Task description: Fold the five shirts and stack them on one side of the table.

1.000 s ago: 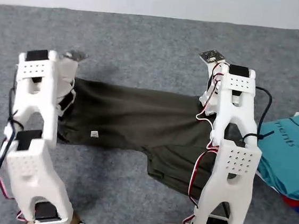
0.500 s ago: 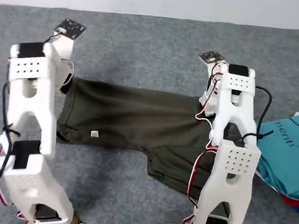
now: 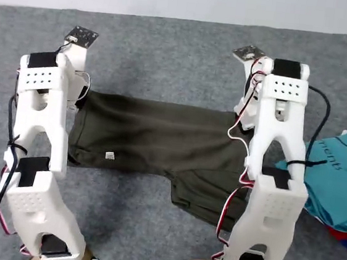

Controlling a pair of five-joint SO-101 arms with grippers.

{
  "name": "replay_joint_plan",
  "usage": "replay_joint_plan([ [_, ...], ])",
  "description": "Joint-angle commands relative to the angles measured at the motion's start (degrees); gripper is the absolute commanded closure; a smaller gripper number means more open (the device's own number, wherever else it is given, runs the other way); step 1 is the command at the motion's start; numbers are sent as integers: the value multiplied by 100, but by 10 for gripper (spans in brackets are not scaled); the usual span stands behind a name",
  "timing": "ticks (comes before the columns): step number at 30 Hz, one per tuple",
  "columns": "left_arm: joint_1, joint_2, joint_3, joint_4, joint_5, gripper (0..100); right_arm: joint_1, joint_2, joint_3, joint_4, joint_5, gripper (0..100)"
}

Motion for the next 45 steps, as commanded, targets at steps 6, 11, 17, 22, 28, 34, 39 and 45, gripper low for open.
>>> replay_joint_plan([
  [6, -255, -1029, -40, 26, 642, 998, -804, -2281, 1969, 233, 352, 812],
  [11, -695, -1143, 110, 18, 756, 998, -1051, -3600, 3851, 207, 862, 812],
  [17, -1125, -1143, 488, -246, 747, 998, -1156, -5051, 6312, -426, 2031, 808],
  [22, -1407, -1134, 725, -545, 747, 998, -1262, -5956, 8062, -1244, 3015, 744],
  [28, -1424, -1134, 892, -598, 747, 998, -1710, -6123, 9169, -1991, 3086, 731],
  [34, -1424, -1134, 910, -598, 747, 998, -1824, -6123, 9873, -3108, 3077, 731],
  [39, -1424, -1134, 910, -607, 738, 998, -1824, -6123, 10356, -3714, 3077, 751],
  [45, -1424, -1134, 919, -826, 738, 998, -1833, -6123, 10391, -3811, 3095, 832],
])
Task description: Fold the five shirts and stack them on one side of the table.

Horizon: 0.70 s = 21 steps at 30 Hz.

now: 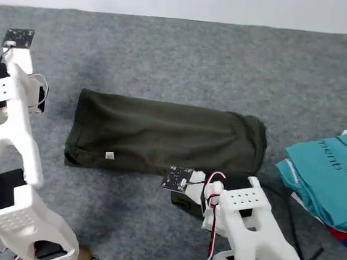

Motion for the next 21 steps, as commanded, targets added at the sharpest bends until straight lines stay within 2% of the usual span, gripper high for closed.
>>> replay_joint_plan([
  [1, -26, -316, -13, -211, 35, 998, -101, 4, 88, -31, 79, 846],
  [7, 0, -308, -13, -237, 35, 998, -110, 4, 88, -31, 88, 964],
  [15, 0, -308, -13, -237, 18, 998, -92, -48, 35, -13, 70, 987],
  [21, 0, -308, -13, -229, 9, 998, -75, -48, -527, 286, 70, 987],
])
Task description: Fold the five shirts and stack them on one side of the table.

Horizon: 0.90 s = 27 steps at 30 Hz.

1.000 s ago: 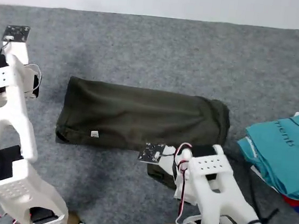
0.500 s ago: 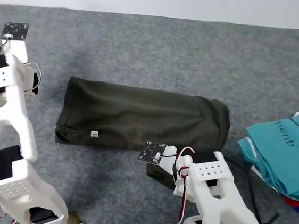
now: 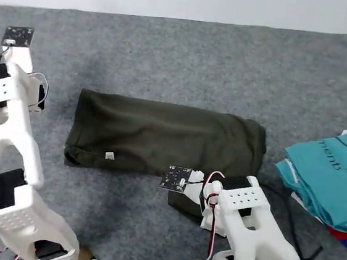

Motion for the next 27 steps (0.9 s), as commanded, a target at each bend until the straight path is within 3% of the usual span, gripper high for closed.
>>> replay_joint_plan([
  [1, -9, -308, -13, -97, 9, 998, -31, -127, -580, 224, 44, 987],
  [20, 316, -308, -13, -62, 26, 998, 470, -13, -2092, -567, -141, 987],
  [27, 316, -316, 127, -62, 35, 998, 488, 1209, -3112, -822, -563, 986],
])
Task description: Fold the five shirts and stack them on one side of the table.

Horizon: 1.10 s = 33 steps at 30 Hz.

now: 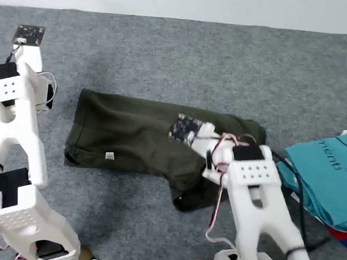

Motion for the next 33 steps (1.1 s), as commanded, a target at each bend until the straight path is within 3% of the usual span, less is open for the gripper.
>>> replay_joint_plan([
  [1, 35, -316, 75, -62, 35, 998, 57, 637, -967, -119, -299, 985],
  [15, -9, -325, 233, -62, 9, 998, 620, 3073, -3464, -75, -527, 983],
  [18, -9, -325, 233, -62, 9, 998, 716, 3512, -3789, 4, -545, 935],
  [24, 18, -316, 233, -62, 9, 998, 752, 4075, -5011, 804, -1495, 802],
  [33, 35, -316, 295, -105, 9, 998, 681, 4251, -6673, 2870, -1512, 806],
])
